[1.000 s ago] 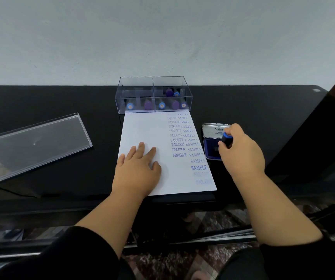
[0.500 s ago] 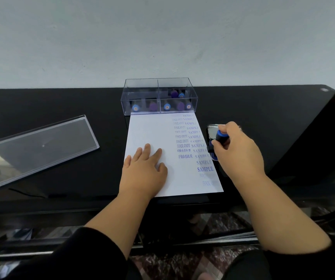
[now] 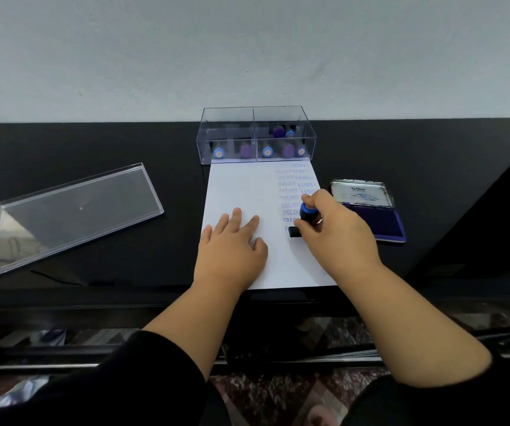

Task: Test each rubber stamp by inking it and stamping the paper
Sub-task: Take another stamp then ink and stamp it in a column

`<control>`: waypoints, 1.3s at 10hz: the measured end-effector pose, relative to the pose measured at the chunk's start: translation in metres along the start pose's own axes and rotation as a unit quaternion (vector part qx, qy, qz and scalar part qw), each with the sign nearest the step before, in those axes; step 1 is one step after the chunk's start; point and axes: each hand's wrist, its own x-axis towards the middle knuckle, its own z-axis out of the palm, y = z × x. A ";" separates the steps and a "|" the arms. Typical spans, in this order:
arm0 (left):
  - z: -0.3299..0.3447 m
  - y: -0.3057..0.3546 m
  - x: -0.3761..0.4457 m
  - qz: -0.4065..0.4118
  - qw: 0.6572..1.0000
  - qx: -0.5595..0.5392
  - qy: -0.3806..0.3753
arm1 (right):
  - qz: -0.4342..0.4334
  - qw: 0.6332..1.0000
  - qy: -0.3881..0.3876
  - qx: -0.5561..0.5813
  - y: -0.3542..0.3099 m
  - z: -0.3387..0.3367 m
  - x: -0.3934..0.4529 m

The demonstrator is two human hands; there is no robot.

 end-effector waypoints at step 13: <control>0.000 0.000 -0.001 0.002 1.000 0.000 0.001 | 0.088 0.984 0.095 0.122 0.027 -0.018 0.007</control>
